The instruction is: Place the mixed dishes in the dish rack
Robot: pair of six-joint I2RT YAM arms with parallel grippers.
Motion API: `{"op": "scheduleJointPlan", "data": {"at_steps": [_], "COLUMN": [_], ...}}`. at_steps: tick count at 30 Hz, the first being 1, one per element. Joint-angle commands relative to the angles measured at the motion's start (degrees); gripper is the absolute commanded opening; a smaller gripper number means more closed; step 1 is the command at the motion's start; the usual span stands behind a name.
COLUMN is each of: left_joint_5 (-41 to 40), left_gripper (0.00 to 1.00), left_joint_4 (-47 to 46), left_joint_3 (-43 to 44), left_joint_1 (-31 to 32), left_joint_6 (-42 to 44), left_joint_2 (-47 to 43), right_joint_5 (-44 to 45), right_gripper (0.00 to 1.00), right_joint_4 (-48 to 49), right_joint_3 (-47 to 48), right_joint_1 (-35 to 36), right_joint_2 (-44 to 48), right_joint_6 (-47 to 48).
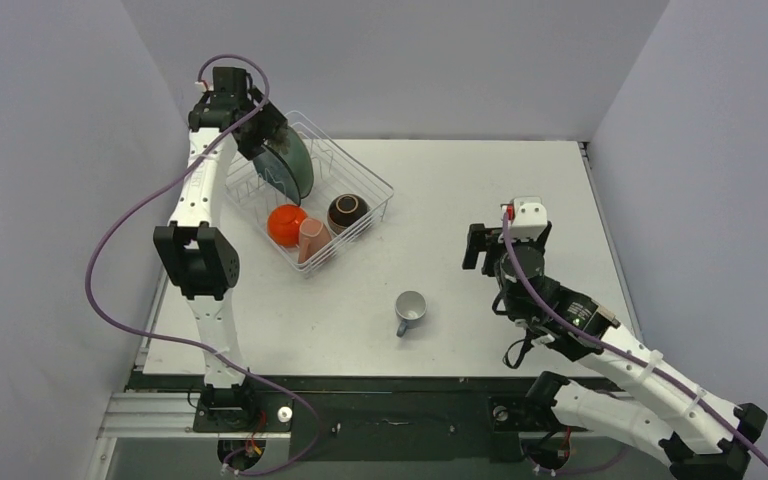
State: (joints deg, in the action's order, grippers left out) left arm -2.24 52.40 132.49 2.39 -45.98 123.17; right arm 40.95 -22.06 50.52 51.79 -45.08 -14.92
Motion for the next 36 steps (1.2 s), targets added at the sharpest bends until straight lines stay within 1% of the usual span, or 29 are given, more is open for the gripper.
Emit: {"op": "scheduleJointPlan", "data": {"at_steps": [1, 4, 7, 9, 11, 12, 13, 14, 15, 16, 19, 20, 21, 22, 23, 24, 26, 28, 29, 30, 31, 33, 36], "left_joint_5": [1.6, 0.7, -0.2, 0.0, 0.0, 0.1, 1.0, 1.5, 2.9, 3.8, 10.2, 11.6, 14.7, 17.0, 20.4, 21.5, 23.8, 26.1, 27.7, 28.4, 29.2, 29.8, 31.2], "left_gripper": [0.71, 0.72, 0.75, 0.79, 0.80, 0.80, 0.81, 0.81, 0.81, 0.81, 0.81, 0.82, 0.82, 0.83, 0.83, 0.83, 0.84, 0.84, 0.84, 0.85, 0.85, 0.86, 0.86], "left_joint_4": [-1.2, -1.1, -1.1, -1.4, -1.1, -1.7, -2.4, -4.1, -5.1, -7.4, -13.0, -15.0, -16.1, -18.3, -19.3, -20.6, -21.9, -23.5, -24.2, -25.5, -26.1, -27.0, -27.6], "left_joint_3": [1.1, -0.7, -4.0, -7.0, -11.0, -12.5, -16.3, -18.3, -23.0, -25.6, -38.2, -40.4, -44.7, -46.7, -50.7, -52.4, -57.1, -61.2, -63.6, -64.8, -66.9, -69.3, -71.2], "left_joint_1": [-0.4, -0.4, -0.4, -0.4, -0.4, -0.4, -0.4, -0.3, -0.3, -0.2, 0.5, 0.7, 1.3, 1.8, 2.9, 3.7, 6.9, 11.5, 12.5, 14.2, 14.7, 15.4, 15.6], "left_joint_6": [2.1, 3.8, 5.3, 6.7, 7.9, 8.6, 9.0, 10.0, 10.4, 11.3, 13.2, 14.2, 14.4, 14.7, 14.7, 14.6, 14.4, 13.9, 13.5, 13.4, 13.3, 13.0, 13.1], "left_joint_2": [-5.0, -7.0, -11.1, -14.0, -17.0, -18.5, -21.5, -23.3, -27.0, -29.1, -39.9, -42.8, -45.7, -47.4, -50.3, -52.7, -55.4, -57.3, -57.7, -58.7, -59.1, -60.2, -61.9], "right_joint_5": [-11.7, -18.4, -24.2, -28.2, -31.1, -32.9, -34.0, -36.7, -38.3, -42.1, -49.2, -53.2, -55.6, -59.8, -61.5, -63.8, -63.1, -56.9, -51.1, -48.6, -43.5, -37.6, -35.5], "right_gripper": [0.76, 0.76, 0.76, 0.76, 0.76, 0.76, 0.76, 0.76, 0.76, 0.76, 0.76, 0.76, 0.75, 0.75, 0.74, 0.74, 0.74, 0.73, 0.73, 0.73, 0.71, 0.68, 0.66], "right_joint_4": [-3.4, -4.4, -5.2, -5.1, -4.8, -4.7, -4.3, -3.8, -3.5, -2.6, 0.9, 3.6, 5.0, 7.4, 8.3, 9.3, 7.8, 3.8, 2.5, 0.5, -0.2, -1.0, -0.4], "right_joint_3": [3.2, 4.1, 4.5, 4.1, 3.6, 3.4, 2.9, 2.6, 2.2, 1.8, -1.1, -1.6, -2.9, -3.4, -4.0, -4.1, -3.5, -1.6, 0.0, 1.2, 1.4, 1.0, -1.1], "right_joint_1": [-6.7, -12.1, -16.7, -19.5, -21.5, -22.3, -22.7, -23.5, -23.9, -24.6, -26.0, -26.2, -26.5, -26.6, -26.5, -26.4, -25.0, -22.0, -18.9, -17.4, -15.0, -12.9, -12.0], "right_joint_2": [-3.1, -5.8, -7.8, -8.8, -9.6, -10.1, -10.3, -11.1, -11.6, -12.4, -13.6, -14.4, -14.9, -16.5, -17.4, -19.6, -22.8, -25.5, -26.2, -27.2, -27.6, -27.6, -26.1], "right_joint_6": [-6.4, -8.6, -10.9, -11.9, -12.5, -12.7, -13.0, -13.3, -13.5, -14.0, -15.8, -17.1, -17.7, -18.6, -18.9, -19.1, -17.9, -15.7, -15.1, -14.5, -14.7, -15.8, -16.4]}}
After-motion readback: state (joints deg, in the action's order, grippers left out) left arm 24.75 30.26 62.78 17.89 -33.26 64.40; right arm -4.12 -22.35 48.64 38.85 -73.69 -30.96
